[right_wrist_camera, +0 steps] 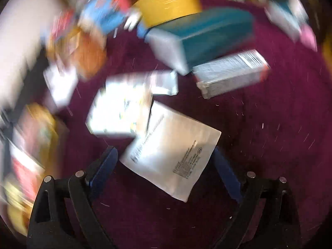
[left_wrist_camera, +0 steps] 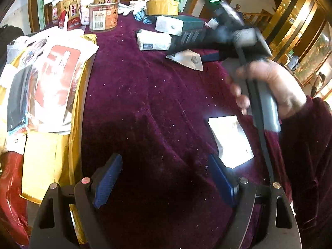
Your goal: Organize soft objects
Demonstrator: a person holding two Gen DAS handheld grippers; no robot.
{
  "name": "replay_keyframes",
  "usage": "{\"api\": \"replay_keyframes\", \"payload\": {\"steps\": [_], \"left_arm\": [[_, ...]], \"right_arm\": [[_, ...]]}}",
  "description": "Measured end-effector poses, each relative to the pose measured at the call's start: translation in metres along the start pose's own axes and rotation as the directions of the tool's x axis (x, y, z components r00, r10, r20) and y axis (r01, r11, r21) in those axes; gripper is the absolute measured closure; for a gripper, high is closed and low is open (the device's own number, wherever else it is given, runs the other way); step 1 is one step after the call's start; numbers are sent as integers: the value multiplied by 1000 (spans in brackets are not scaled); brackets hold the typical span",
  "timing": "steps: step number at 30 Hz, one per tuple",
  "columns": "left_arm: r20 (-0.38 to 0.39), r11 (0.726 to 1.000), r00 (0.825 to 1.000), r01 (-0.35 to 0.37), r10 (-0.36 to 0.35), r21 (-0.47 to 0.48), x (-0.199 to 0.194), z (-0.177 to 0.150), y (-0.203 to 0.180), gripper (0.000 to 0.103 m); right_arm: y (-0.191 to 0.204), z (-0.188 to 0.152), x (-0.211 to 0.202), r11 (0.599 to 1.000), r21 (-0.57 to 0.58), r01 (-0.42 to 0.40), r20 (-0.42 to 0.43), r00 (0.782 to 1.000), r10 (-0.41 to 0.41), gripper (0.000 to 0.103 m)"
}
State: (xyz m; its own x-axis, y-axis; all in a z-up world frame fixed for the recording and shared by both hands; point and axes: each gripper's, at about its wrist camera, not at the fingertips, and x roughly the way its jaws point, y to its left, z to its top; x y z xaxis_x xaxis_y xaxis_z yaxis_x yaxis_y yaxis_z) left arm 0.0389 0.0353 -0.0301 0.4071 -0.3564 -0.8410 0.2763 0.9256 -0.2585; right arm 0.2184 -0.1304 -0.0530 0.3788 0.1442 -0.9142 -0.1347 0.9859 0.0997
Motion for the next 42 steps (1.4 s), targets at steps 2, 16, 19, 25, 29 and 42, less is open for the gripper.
{"api": "replay_keyframes", "payload": {"steps": [2,16,19,25,29,42], "left_arm": [[-1,1000,1000,11,-11,-7,0,-1,3,19],[4,999,1000,23,-23,-27,-6,-7,8,19],[-5,1000,1000,22,-22,-15,-3,-6,2,19],[-12,1000,1000,21,-21,2,3,-3,-6,19],[-14,1000,1000,19,-19,7,5,-2,-4,19],[-8,999,999,44,-44,1,-4,-9,6,19]], "right_arm": [[15,-8,0,991,-108,77,14,997,-76,13],[-43,-9,-24,993,100,-57,123,991,44,97],[-56,-11,-23,960,191,-205,172,970,173,97],[-44,-6,-37,970,124,-211,189,964,186,69],[-25,8,-53,973,87,-216,214,958,193,44],[54,59,14,1000,1,9,68,998,-9,25]]}}
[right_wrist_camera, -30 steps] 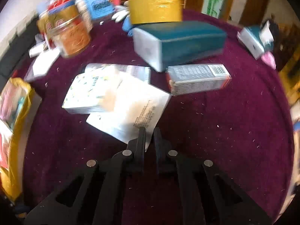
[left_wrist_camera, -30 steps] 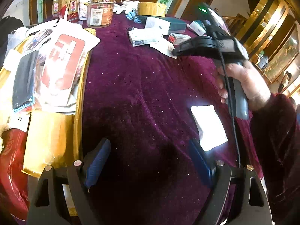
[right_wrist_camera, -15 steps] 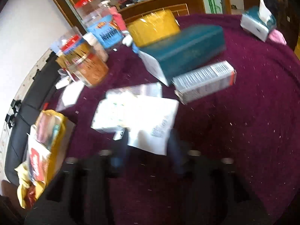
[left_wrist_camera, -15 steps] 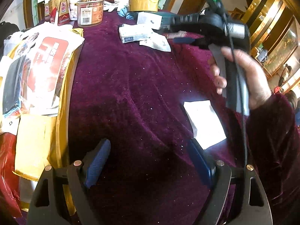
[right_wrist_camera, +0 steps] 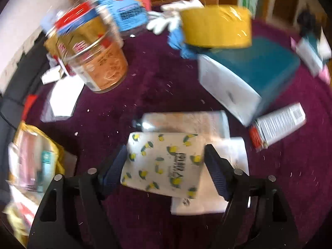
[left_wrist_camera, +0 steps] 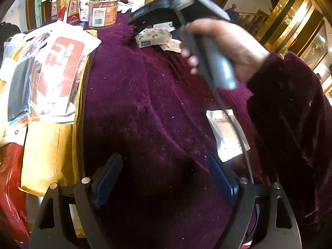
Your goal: Organize soft objects
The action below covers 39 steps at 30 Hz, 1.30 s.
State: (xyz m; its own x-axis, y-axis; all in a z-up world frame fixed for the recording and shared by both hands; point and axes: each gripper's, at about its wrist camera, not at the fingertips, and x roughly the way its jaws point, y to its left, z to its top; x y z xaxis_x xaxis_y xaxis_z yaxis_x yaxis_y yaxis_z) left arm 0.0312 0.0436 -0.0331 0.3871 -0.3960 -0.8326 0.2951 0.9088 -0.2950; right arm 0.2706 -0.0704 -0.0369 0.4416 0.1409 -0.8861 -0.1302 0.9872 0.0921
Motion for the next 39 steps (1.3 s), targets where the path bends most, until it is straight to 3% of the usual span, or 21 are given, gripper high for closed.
{"api": "replay_keyframes", "payload": {"steps": [1,3,5,6,9,11,13,16,20,22,25,26,27,29,32,37,38,39], "left_arm": [[-2,1000,1000,0,0,0,0,0,1,19],[1,1000,1000,1,-1,-4,-2,-1,3,19],[5,1000,1000,2,-2,-8,-5,-2,6,19],[6,1000,1000,4,-3,-12,-5,-2,7,19],[10,1000,1000,6,-6,-14,-8,-3,8,19],[1,1000,1000,5,-5,-6,-6,-5,6,19],[-6,1000,1000,1,-1,2,-3,-5,3,19],[-2,1000,1000,-3,4,31,-3,-5,-9,19],[5,993,1000,-15,14,115,-1,1,-32,19],[-4,990,1000,-9,10,140,3,3,-45,19],[-17,991,999,-31,34,133,12,13,-56,19],[-21,990,998,-64,67,126,16,17,-60,19],[-27,988,995,-92,96,120,20,19,-64,19],[-59,988,989,-132,136,76,29,24,-71,18],[-139,989,980,-135,143,61,48,24,-89,16],[-127,967,961,-233,245,99,61,23,-110,15],[-133,967,960,-237,247,90,66,25,-112,12],[-147,967,957,-240,250,83,72,27,-113,0]], "right_arm": [[3,-2,2,1000,-13,21,6,1000,-20,25],[8,-8,1,999,-28,21,3,1000,-21,37],[14,-13,-5,996,-82,21,-11,1000,-22,78],[14,-17,-9,994,-102,34,-15,999,-36,82],[-1,-33,-24,996,-84,7,-13,1000,-9,82],[-25,-45,-39,998,-12,-66,22,998,66,82],[-51,-58,-60,985,51,-166,77,984,161,82],[-96,-86,-96,947,109,-303,178,943,281,82],[-147,-119,-123,930,141,-339,262,919,296,82],[-174,-137,-130,940,151,-307,327,913,246,82],[-204,-159,-120,911,208,-357,406,879,252,82],[-206,-150,-114,922,230,-310,374,903,210,82],[-208,-149,-117,932,224,-283,378,907,185,82],[-209,-145,-119,926,204,-317,404,889,216,82],[-203,-142,-116,927,215,-308,380,901,211,82],[-192,-140,-125,922,180,-344,412,877,247,82],[-193,-140,-125,919,178,-352,418,872,253,82],[-193,-141,-126,917,178,-356,422,870,256,82]]}}
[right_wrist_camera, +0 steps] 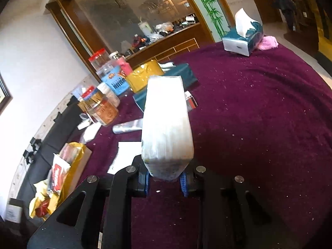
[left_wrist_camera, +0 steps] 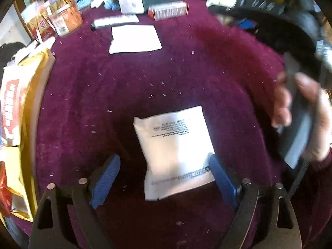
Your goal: Organize soft objects
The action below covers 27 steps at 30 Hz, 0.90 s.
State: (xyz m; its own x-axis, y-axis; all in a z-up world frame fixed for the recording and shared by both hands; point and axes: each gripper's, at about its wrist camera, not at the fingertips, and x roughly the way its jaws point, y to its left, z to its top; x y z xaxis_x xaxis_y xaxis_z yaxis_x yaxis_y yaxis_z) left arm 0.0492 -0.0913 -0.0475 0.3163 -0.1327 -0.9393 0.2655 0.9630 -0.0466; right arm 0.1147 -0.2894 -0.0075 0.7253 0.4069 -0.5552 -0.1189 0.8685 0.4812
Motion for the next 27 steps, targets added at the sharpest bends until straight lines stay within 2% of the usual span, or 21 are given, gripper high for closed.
{"api": "replay_keyframes", "payload": {"steps": [2,4,6,7,8,9,11,16,20,22,27], "left_arm": [[-13,1000,1000,-4,4,-3,10,5,-6,0],[14,999,999,-30,30,-13,12,8,-8,1],[44,1000,999,0,1,-9,13,10,-8,2],[46,1000,999,6,-6,1,14,13,-7,7],[53,1000,999,-1,-1,23,12,13,-6,29],[68,999,998,-12,9,52,10,11,-8,44],[78,996,997,5,-12,88,3,12,-7,54],[93,988,995,24,-39,152,-2,4,-5,58],[168,977,986,-57,23,206,-15,-9,-8,60],[195,978,981,-57,17,199,-26,-7,-1,60],[275,985,960,-104,63,138,-66,-4,31,60]], "right_arm": [[-2,0,-3,1000,7,14,16,1000,-14,82],[-3,1,-5,1000,12,23,26,999,-23,82],[-5,2,-5,1000,26,16,29,999,-16,82],[-6,3,-6,999,30,17,32,999,-18,82],[-6,3,-6,999,32,16,34,999,-17,82],[-6,3,-6,999,33,14,36,999,-15,82],[-5,3,-8,999,33,13,44,999,-14,82],[-9,4,-9,999,47,28,49,998,-30,82],[-13,6,-10,997,64,34,56,998,-38,82],[-13,6,-11,998,62,30,61,998,-34,82],[-12,5,-11,997,72,-2,59,998,-2,82]]}}
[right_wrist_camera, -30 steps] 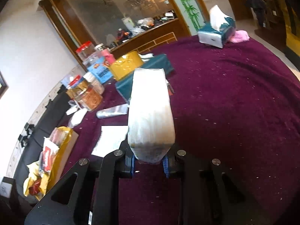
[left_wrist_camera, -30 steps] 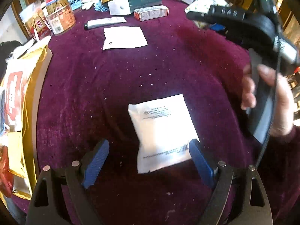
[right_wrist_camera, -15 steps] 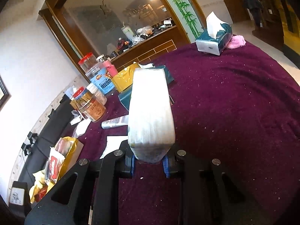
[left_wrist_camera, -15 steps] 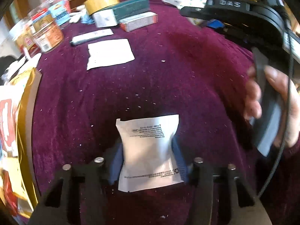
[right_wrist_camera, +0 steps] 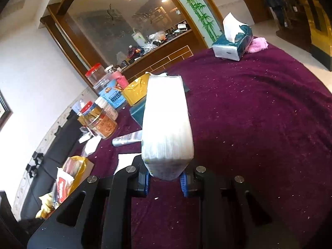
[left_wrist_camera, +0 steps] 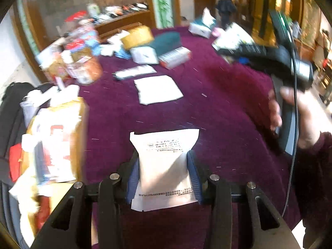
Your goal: Organize soft objects
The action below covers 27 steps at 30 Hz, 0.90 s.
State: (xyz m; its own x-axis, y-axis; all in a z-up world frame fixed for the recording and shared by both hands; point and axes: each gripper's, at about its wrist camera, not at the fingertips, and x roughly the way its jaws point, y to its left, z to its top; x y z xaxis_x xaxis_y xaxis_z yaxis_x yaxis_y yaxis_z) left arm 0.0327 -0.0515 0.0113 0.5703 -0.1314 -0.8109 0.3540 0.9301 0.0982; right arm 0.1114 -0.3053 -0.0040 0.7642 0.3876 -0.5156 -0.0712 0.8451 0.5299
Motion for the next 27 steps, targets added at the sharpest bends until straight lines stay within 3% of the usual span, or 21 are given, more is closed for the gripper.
{"api": "replay_keyframes", "payload": {"steps": [6,12,16,20,21,27], "left_arm": [[67,987,991,-104,113,-124,-40,-6,75,59],[59,944,981,-163,187,-286,-57,-34,152,59],[77,933,977,-166,200,-320,-66,-45,173,59],[78,929,982,-137,174,-345,-66,-55,188,59],[77,929,983,-131,167,-346,-67,-58,190,58],[72,933,989,-95,127,-346,-63,-72,204,57]], "right_arm": [[6,-3,-2,998,7,-67,-15,998,67,82],[52,-19,2,972,-72,-225,-75,973,219,82],[124,-37,10,921,-165,-353,-154,932,329,81],[215,-61,44,851,-181,-493,-310,850,427,81],[232,-67,52,841,-190,-506,-337,838,429,81],[320,-88,110,817,-260,-515,-443,815,373,80]]}}
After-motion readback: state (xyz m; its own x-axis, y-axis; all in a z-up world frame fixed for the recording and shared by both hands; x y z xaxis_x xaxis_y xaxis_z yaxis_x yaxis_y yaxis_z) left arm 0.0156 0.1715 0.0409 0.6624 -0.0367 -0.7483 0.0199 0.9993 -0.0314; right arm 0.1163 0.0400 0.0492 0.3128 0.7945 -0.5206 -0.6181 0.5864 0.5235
